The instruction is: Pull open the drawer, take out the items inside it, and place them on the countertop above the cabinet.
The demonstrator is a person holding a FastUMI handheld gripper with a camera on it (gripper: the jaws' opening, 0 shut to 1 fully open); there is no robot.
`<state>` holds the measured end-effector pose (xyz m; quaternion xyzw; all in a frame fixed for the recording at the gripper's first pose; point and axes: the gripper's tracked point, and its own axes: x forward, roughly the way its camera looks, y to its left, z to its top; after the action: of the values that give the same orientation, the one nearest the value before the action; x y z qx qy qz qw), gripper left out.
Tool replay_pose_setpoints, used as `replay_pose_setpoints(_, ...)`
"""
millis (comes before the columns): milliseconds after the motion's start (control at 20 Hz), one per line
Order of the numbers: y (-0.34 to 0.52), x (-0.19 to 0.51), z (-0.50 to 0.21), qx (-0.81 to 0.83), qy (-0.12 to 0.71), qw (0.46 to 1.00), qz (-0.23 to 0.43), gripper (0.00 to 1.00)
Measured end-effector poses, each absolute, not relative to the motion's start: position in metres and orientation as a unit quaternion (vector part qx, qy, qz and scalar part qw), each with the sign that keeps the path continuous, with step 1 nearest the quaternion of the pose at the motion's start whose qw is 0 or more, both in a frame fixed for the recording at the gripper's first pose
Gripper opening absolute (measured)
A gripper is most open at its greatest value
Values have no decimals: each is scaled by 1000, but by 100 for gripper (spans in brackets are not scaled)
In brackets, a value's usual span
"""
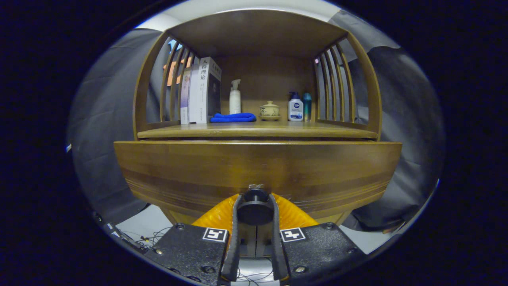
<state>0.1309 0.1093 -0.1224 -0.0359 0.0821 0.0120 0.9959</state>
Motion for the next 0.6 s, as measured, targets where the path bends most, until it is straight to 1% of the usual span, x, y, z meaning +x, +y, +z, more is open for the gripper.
replay_pose_setpoints(600, 111, 85, -127, -17, 89, 996, 26, 36)
